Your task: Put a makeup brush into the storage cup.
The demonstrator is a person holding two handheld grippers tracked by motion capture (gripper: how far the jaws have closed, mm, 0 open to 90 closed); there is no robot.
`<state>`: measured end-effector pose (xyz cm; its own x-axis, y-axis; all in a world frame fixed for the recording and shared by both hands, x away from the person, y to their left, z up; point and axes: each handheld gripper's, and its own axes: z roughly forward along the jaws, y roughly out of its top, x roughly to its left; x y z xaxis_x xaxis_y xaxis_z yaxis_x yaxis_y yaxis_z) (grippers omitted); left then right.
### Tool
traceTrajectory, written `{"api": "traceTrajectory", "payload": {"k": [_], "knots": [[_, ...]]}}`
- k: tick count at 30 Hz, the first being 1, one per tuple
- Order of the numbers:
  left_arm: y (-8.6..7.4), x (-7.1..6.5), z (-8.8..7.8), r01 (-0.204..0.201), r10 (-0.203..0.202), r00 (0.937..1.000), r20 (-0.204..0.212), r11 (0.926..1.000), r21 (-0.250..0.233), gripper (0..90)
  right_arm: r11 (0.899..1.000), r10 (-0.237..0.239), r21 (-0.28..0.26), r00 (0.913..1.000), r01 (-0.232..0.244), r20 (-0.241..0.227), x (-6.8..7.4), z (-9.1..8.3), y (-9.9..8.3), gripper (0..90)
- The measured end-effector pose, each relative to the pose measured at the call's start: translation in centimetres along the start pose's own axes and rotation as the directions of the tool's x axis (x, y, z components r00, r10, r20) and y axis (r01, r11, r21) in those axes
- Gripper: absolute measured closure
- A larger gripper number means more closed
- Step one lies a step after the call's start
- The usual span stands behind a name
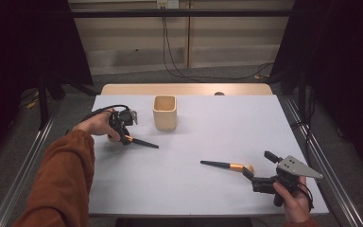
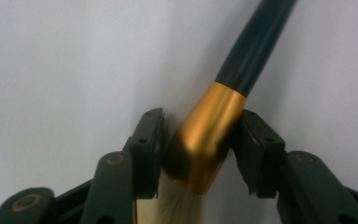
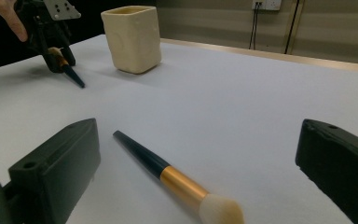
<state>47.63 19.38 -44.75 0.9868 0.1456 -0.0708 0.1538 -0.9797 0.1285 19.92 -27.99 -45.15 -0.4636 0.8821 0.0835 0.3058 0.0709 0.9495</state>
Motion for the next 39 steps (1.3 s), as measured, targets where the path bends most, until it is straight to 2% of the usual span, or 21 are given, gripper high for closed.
{"api": "traceTrajectory", "payload": {"k": [3, 9, 12, 13, 14, 16, 23, 24, 25, 28, 29, 30, 32, 34, 35, 36, 37, 39], "knots": [[0.0, 0.0, -0.1, 0.011, -0.011, 0.9999, -0.007, 0.9999, 0.011, 62.0, 1.0, 0.001, 0.002, 1.0, -0.001, 0.002, 0.0, 0.0, 0.0, 0.0], [0.4, 0.1, -0.1, 0.031, -0.031, 0.9995, -0.006, 0.998, 0.054, 64.6, 1.0, -0.002, 0.006, 1.0, 0.002, 0.0, 0.0, -0.1, -0.1, 0.0], [0.4, 0.0, -0.1, 0.041, -0.04, 0.9991, -0.013, 0.9973, 0.061, 65.0, 1.0, 0.001, 0.005, 1.0, -0.001, 0.001, 0.0, 0.0, -0.1, 0.0], [0.4, -0.1, -0.1, 0.041, -0.041, 0.9991, -0.012, 0.9975, 0.058, 65.2, 1.0, 0.0, 0.006, 1.0, 0.0, 0.002, 0.0, 0.0, -0.1, 0.0], [0.5, -0.2, -0.1, 0.017, -0.015, 0.9995, -0.027, 0.9971, 0.074, 65.3, 1.0, 0.001, 0.006, 1.0, -0.001, 0.001, 0.0, 0.0, -0.1, 0.0], [0.6, -0.5, -0.1, 0.043, -0.041, 0.9986, -0.034, 0.9966, 0.07, 65.4, 1.0, 0.0, 0.007, 1.0, 0.0, 0.001, 0.0, 0.0, -0.1, 0.0], [0.4, -0.6, -0.3, 0.06, -0.058, 0.9979, -0.029, 0.9956, 0.073, 65.6, 1.0, -0.002, 0.01, 1.0, 0.002, 0.002, 0.0, 0.2, -0.1, 0.0], [0.3, -0.7, -0.3, 0.073, -0.071, 0.997, -0.03, 0.9956, 0.059, 65.6, 1.0, 0.0, 0.009, 1.0, 0.0, 0.002, 0.0, 0.2, -0.1, 0.0], [0.3, -0.6, -0.4, 0.066, -0.064, 0.9974, -0.031, 0.996, 0.06, 65.6, 1.0, -0.001, 0.009, 1.0, 0.001, 0.002, 0.0, 0.2, 0.0, 0.0], [0.2, -0.6, -0.6, 0.078, -0.077, 0.9968, -0.023, 0.9961, 0.041, 65.6, 1.0, -0.003, 0.009, 1.0, 0.003, -0.001, 0.0, 0.2, 0.0, 0.0], [0.1, -0.7, -0.6, 0.092, -0.091, 0.9957, -0.014, 0.9953, 0.032, 65.7, 1.0, -0.003, 0.009, 1.0, 0.003, -0.001, 0.0, 0.2, 0.0, 0.0], [0.0, -0.7, -0.8, 0.097, -0.097, 0.995, -0.025, 0.995, 0.022, 65.7, 1.0, -0.004, 0.009, 1.0, 0.004, -0.001, 0.0, 0.2, 0.0, 0.0], [-0.2, -0.7, -1.1, 0.107, -0.107, 0.9943, 0.004, 0.9942, 0.011, 65.7, 1.0, -0.003, 0.008, 1.0, 0.003, 0.001, 0.0, 0.2, 0.0, 0.0], [-0.4, -0.8, -1.3, 0.132, -0.132, 0.9912, 0.007, 0.9911, -0.014, 65.7, 1.0, -0.002, 0.008, 1.0, 0.002, 0.003, 0.0, 0.2, 0.0, 0.0], [-0.6, -0.8, -1.5, 0.13, -0.13, 0.9915, 0.006, 0.9914, -0.017, 65.7, 1.0, -0.002, 0.009, 1.0, 0.002, 0.001, 0.0, 0.1, 0.0, 0.0], [-0.7, -1.0, -1.6, 0.156, -0.155, 0.9878, 0.015, 0.9871, -0.038, 65.8, 1.0, -0.003, 0.009, 1.0, 0.003, 0.001, 0.0, 0.1, 0.0, 0.0], [-0.9, -0.9, -1.8, 0.149, -0.148, 0.9886, 0.027, 0.9878, -0.046, 65.8, 1.0, -0.005, 0.009, 1.0, 0.005, 0.001, 0.0, 0.1, 0.0, 0.0], [-1.3, -1.1, -2.0, 0.165, -0.163, 0.9861, 0.031, 0.9838, -0.07, 65.8, 1.0, -0.004, 0.009, 1.0, 0.004, 0.002, 0.1, 0.1, 0.0, 0.0]]}}
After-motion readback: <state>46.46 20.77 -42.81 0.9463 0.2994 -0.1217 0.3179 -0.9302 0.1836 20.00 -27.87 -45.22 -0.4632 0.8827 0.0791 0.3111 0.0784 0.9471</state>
